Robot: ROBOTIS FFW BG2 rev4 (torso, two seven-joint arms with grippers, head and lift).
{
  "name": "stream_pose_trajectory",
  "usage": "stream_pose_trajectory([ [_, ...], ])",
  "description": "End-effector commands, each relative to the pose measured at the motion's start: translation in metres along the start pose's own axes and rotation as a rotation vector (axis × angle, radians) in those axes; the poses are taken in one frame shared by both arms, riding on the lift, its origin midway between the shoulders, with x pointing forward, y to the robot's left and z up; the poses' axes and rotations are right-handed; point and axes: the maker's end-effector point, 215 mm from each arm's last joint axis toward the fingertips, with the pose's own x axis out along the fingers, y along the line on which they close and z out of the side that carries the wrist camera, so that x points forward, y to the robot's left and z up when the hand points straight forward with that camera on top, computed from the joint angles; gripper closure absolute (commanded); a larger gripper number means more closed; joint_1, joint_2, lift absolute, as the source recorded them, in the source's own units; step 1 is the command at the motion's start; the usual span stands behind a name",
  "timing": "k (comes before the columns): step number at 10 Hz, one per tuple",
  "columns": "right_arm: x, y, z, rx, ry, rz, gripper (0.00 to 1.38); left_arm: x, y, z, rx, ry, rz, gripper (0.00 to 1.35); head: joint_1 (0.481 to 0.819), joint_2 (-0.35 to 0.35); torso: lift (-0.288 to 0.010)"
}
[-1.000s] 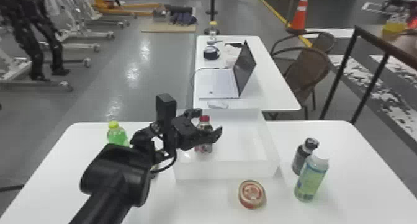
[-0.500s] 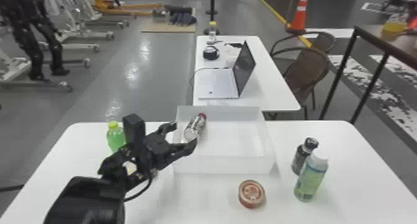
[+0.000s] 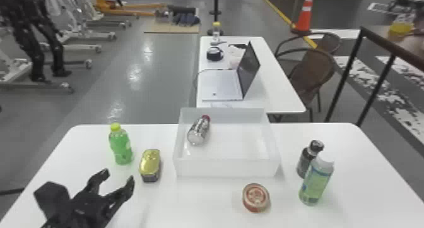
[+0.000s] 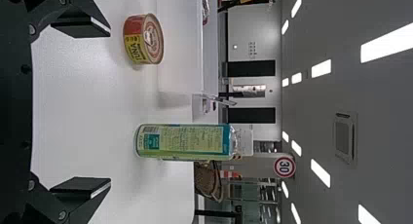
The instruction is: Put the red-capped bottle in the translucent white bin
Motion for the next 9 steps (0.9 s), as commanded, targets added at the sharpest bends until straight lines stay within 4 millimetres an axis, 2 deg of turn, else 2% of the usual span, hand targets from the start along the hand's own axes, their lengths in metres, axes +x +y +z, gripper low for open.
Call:
stream_pose_trajectory([
  [1,-0.002,-0.002,0.000,0.002,0.003,-0.004,0.20,-0.041,0.016,-0.013,0.021,-0.007,0.091,0.49,0.549,0.000,-0.100],
  [3,-0.007,-0.005,-0.002,0.001,0.010,-0.013,0.20,-0.085,0.034,-0.028,0.070,0.015,0.195,0.48,0.549,0.000,-0.100],
  [4,-0.009,-0.007,-0.003,0.001,0.013,-0.021,0.20,-0.099,0.035,-0.038,0.073,0.032,0.218,0.48,0.549,0.000,-0.100],
  [7,-0.011,-0.008,-0.004,-0.002,0.016,-0.022,0.20,-0.130,0.023,-0.064,0.052,0.072,0.278,0.48,0.549,0.000,-0.100],
  [9,-0.011,-0.008,-0.003,-0.002,0.015,-0.022,0.20,-0.133,0.026,-0.059,0.050,0.053,0.312,0.48,0.549,0.000,-0.100],
])
